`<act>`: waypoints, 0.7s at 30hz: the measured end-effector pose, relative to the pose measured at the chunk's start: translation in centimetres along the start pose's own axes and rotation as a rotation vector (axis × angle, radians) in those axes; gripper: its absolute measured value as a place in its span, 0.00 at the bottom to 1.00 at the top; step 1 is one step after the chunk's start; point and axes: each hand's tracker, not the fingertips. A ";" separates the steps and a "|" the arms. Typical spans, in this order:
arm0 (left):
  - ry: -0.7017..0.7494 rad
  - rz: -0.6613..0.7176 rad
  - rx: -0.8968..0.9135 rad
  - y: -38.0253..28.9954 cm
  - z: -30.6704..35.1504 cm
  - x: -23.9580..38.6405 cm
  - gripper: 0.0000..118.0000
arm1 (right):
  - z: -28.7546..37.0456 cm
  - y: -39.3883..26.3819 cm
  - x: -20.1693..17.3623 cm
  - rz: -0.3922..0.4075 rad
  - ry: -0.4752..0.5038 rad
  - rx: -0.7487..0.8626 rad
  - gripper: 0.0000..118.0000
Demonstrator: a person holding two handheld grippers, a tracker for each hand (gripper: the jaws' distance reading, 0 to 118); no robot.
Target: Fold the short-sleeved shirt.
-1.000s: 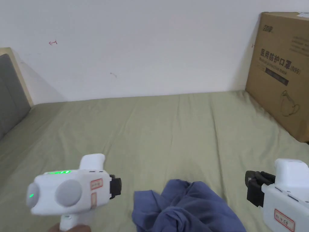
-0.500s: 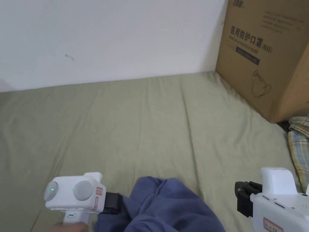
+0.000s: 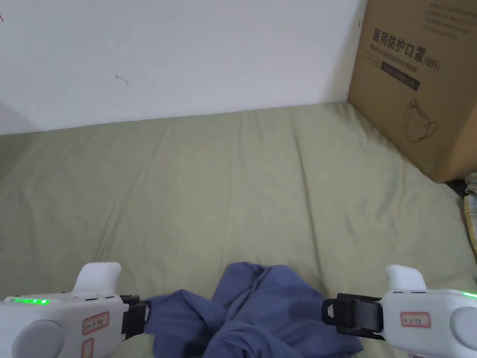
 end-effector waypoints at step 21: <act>0.190 -0.062 0.510 9.2 25.2 -2.5 0.00 | 26.7 9.2 -8.7 0.315 -0.043 0.400 0.02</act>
